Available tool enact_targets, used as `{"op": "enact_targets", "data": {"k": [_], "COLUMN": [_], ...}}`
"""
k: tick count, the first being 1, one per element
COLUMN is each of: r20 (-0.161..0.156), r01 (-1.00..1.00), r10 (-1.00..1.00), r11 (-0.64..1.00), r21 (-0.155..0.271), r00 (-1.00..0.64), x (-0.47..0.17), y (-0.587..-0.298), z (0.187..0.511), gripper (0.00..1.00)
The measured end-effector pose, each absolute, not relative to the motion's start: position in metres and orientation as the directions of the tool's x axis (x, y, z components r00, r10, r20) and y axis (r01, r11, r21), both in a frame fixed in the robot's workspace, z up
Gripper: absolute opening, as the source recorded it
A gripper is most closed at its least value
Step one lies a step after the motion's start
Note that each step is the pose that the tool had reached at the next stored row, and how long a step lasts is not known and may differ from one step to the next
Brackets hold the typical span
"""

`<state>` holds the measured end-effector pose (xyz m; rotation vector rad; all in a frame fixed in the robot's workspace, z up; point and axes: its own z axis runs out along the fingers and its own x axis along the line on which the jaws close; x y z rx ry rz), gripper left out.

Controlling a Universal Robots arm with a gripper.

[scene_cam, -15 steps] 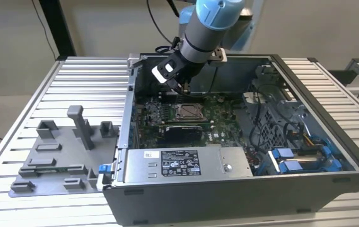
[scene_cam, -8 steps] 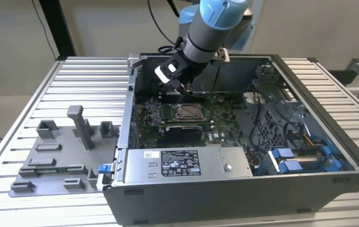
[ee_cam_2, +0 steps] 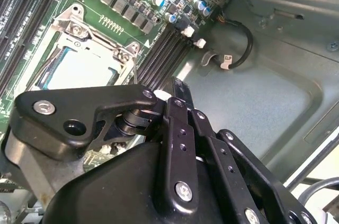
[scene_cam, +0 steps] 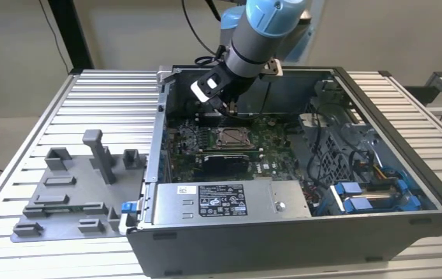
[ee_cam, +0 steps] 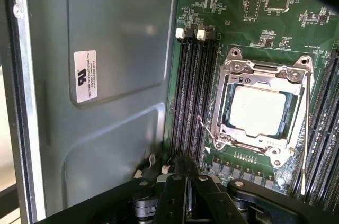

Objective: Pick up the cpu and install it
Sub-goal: 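Install the first cpu locking lever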

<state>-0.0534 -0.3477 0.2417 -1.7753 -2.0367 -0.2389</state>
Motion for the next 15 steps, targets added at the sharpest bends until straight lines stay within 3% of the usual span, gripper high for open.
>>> {"op": "enact_targets", "data": {"k": [6,15], "r20": [0.424,0.414], "r01": [0.976,0.986], "r10": [0.901,0.901], "r11": [0.166,0.162], "r21": [-0.138,-0.048], "r00": [-0.093,-0.128], "x": [-0.0534,-0.0579], "y": [-0.3492,-0.3493], "z": [0.2417,0.2379], "gripper": [0.0,0.0]}}
